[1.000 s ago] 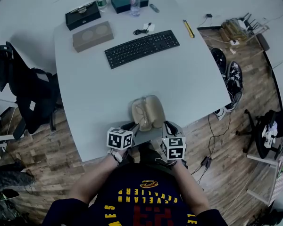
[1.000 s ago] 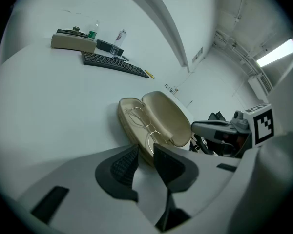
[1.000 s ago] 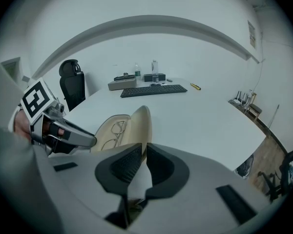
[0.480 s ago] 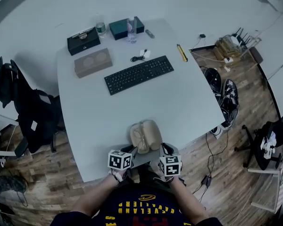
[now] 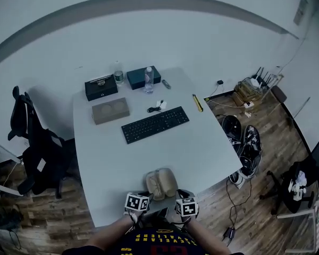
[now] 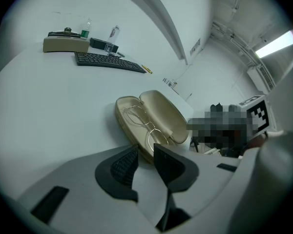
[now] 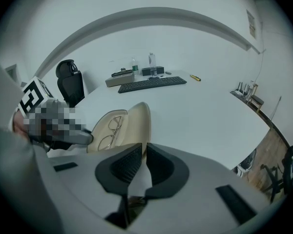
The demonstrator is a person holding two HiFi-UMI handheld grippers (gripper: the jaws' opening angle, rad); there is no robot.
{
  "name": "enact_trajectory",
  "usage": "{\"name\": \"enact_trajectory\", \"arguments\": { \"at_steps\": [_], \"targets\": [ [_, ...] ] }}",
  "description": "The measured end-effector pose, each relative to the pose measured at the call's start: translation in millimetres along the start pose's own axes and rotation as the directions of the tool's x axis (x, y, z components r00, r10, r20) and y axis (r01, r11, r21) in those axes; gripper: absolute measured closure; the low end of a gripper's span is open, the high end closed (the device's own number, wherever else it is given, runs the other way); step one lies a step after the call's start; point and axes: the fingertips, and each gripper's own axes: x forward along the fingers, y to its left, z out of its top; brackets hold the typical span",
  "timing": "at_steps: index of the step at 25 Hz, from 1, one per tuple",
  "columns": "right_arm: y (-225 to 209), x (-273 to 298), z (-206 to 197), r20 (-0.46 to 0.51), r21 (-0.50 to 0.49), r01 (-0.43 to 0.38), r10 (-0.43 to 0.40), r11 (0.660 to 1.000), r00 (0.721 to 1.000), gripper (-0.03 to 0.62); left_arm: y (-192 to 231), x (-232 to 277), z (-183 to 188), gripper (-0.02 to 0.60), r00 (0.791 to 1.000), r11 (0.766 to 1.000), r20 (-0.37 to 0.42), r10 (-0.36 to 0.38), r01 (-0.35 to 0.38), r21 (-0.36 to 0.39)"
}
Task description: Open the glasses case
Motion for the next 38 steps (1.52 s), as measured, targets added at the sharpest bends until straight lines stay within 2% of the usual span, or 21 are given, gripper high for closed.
{"name": "enact_trajectory", "arguments": {
  "at_steps": [8,23,30,33,38],
  "targets": [
    [-2.7,3.3,-1.3,-0.014,0.01,-0.033,0.033,0.999,0.999,0.551,0.8,-0.4,-0.7,0.472,1.0,1.0,-0.016,-0.009,0.01,0.027],
    [-5.2,4.3,-0.8,-0.005,0.089,-0.041,0.041,0.995,0.999,0.551,0.3,-0.4,2.8,0.466,1.0,0.998,-0.028,0.0,0.002,0.07],
    [0.9,-2.5,13.5,0.062,0.154,-0.102,0.093,0.983,0.994,0.549,-7.5,-8.0,19.9,0.454,0.998,0.997,0.049,-0.046,0.043,0.065],
    [-0.4,-12.1,28.7,0.119,0.151,-0.082,0.065,0.985,0.991,0.549,-14.0,-14.1,35.6,0.453,0.993,0.996,0.1,-0.065,0.058,0.068],
    [6.1,-34.6,57.6,0.22,0.141,-0.046,0.014,0.989,0.975,0.549,-17.1,-34.6,56.8,0.451,0.986,0.995,0.163,-0.045,0.03,0.092]
  ]
}}
